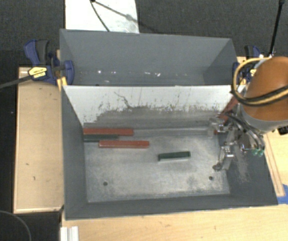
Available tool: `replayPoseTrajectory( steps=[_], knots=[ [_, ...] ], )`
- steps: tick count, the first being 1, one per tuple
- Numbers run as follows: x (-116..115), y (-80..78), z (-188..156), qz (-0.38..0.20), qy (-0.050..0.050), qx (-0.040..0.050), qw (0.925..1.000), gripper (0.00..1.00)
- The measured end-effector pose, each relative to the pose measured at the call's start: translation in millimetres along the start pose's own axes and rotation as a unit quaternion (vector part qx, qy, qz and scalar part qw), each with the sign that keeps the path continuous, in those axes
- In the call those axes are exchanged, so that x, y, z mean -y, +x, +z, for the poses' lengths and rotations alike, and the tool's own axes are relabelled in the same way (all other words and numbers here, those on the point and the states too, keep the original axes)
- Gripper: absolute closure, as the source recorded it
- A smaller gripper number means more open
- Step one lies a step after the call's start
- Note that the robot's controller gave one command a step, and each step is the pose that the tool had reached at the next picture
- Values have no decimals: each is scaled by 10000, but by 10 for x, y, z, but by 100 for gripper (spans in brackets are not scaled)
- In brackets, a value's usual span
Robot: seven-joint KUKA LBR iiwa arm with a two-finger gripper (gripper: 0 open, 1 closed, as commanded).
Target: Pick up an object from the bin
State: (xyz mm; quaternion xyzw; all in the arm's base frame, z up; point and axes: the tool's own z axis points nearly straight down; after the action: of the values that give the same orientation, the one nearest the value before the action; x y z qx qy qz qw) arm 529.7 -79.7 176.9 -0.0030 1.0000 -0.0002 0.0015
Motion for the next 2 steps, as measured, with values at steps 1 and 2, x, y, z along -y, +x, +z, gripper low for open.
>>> replayPoseTrajectory(
  steps=[1, 2],
  knots=[
    [-584, -221, 1105, -667, -19, -33, 9978, 0],
    [-557, -235, 1063, -658, -5, -4, 9978, 100]
  ],
)
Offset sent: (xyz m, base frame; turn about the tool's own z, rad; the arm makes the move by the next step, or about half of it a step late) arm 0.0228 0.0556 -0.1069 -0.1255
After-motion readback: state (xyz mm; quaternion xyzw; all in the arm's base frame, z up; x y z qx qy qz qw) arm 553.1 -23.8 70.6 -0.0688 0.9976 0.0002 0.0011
